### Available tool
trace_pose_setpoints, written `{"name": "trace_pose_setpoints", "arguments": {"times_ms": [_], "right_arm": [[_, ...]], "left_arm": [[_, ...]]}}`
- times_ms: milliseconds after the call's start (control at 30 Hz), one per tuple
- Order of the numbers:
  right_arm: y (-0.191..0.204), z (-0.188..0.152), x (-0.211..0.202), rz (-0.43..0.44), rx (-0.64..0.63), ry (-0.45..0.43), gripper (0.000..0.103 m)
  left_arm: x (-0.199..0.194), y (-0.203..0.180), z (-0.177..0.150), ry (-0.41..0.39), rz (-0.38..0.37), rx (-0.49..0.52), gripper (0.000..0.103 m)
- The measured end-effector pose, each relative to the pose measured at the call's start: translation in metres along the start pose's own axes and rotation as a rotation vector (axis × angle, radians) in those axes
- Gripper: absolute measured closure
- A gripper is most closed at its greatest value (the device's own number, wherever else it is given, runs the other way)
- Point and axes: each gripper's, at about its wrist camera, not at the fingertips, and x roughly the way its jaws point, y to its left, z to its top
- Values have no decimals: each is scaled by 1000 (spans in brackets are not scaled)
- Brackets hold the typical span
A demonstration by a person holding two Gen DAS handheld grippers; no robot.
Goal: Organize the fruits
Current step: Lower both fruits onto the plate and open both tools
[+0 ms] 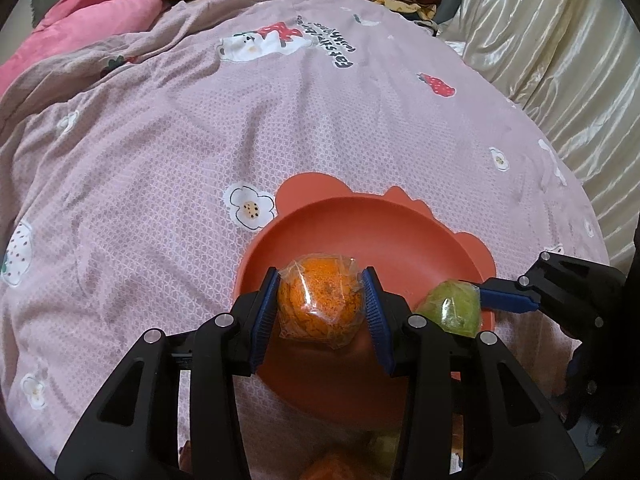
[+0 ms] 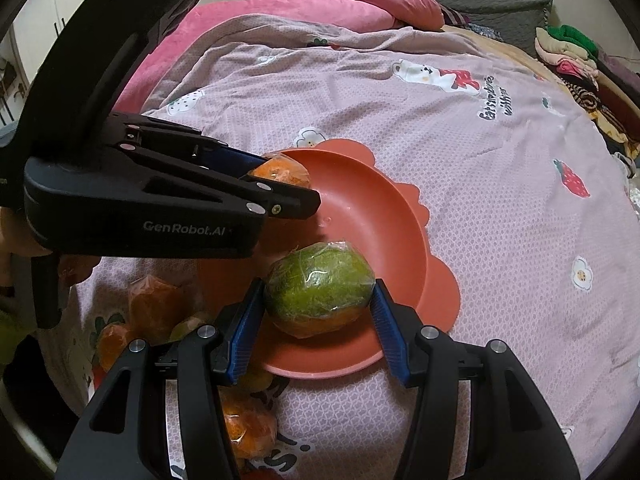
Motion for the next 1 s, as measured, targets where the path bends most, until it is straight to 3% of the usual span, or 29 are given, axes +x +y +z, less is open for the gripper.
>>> {"name": "trace_pose_setpoints", "arguments": {"times_ms": [300, 833, 1000], "right_arm": [[-2, -2, -3, -11, 8, -8, 50], [-5, -3, -19, -35, 24, -49, 38], [-8, -6, -25, -36, 44, -64, 35]], "left_arm": [[0, 0, 0, 0, 1, 1, 69], [-15, 1, 0, -32, -4, -3, 69], [-20, 3, -2, -43, 6, -5, 60]]}}
